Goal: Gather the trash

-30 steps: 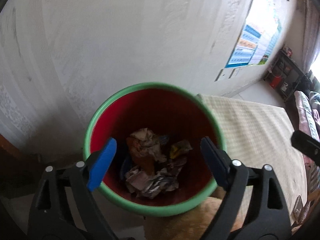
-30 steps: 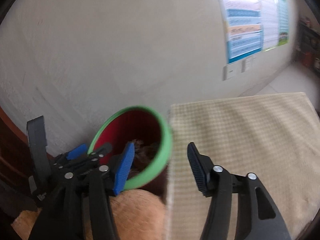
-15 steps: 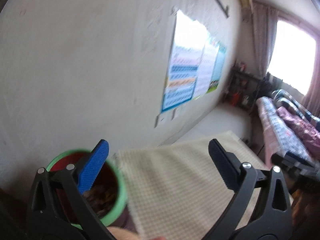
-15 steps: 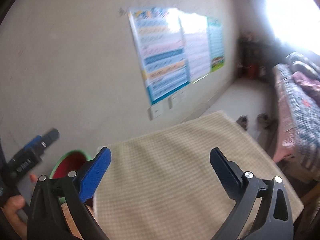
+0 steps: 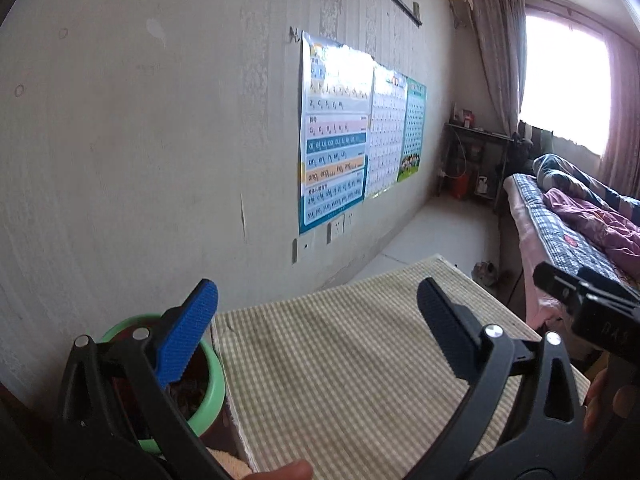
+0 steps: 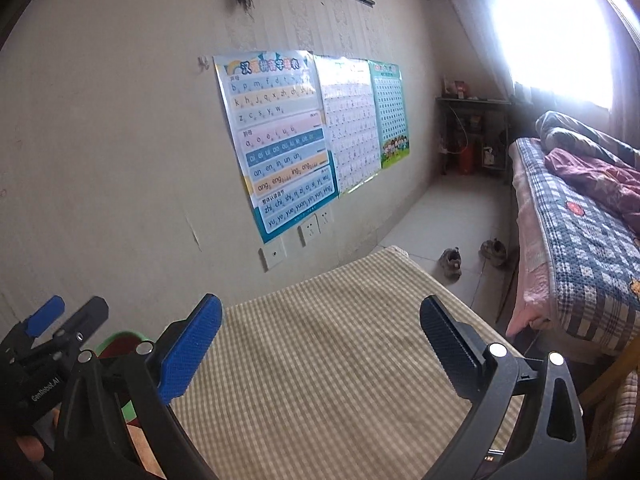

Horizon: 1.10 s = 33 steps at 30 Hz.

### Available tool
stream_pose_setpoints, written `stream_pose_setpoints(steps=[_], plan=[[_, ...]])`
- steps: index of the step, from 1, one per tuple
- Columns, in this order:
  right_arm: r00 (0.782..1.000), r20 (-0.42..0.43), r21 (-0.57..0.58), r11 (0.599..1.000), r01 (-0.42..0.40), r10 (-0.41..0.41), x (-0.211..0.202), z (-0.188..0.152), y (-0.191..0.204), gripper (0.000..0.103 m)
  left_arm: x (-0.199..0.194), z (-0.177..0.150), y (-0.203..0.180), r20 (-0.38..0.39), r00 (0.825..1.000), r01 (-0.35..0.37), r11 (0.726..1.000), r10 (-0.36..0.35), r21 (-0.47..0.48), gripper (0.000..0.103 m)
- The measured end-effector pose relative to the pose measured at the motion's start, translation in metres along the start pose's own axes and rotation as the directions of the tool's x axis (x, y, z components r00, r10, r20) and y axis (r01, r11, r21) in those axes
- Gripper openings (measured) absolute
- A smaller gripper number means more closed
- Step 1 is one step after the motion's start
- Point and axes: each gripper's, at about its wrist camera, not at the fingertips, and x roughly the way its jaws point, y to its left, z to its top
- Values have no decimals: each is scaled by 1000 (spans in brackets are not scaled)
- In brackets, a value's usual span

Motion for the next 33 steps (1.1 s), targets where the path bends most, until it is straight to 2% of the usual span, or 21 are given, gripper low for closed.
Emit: stream_pose_setpoints(steps=[14, 33], plan=[[1000, -18, -42, 999, -3, 2, 6, -4, 11, 96, 5, -5, 8, -33, 999, -22, 1000, 22, -15, 98], [999, -46, -41, 999, -10, 8, 16, -9, 18, 96, 6, -9, 8, -43, 998, -38, 999, 38, -6, 98]])
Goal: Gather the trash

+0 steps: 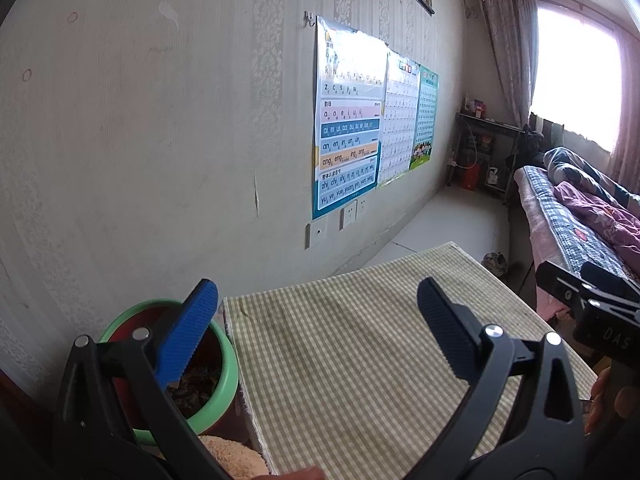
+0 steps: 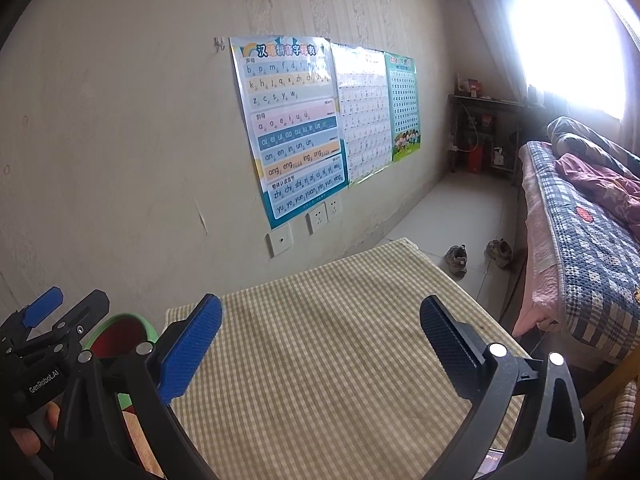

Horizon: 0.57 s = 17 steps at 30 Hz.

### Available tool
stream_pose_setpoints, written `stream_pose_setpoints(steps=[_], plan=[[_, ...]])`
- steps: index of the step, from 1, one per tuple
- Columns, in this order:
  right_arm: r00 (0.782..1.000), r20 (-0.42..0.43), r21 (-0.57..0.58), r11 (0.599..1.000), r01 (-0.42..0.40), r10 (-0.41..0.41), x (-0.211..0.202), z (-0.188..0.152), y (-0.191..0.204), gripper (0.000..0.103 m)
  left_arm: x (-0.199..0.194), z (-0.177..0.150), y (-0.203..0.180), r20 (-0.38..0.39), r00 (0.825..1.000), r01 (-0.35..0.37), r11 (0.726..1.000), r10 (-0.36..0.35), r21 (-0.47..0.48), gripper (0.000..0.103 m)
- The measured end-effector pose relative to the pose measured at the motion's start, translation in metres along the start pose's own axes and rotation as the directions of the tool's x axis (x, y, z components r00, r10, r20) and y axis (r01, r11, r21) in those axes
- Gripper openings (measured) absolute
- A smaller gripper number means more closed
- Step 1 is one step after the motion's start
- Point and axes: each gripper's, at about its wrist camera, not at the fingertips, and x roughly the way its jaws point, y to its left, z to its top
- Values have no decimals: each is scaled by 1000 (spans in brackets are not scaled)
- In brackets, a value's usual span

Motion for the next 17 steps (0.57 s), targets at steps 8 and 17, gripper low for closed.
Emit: stream_pose_setpoints(steps=[8, 17], plan=[[1000, -23, 0, 1000, 2, -2, 8, -5, 1, 96, 6, -5, 2, -30, 999, 10, 1000, -10, -10, 98], [985, -115, 13, 992, 129, -127, 64, -39, -34, 96, 13, -8, 11, -58, 998, -12, 1000, 11, -20, 98]])
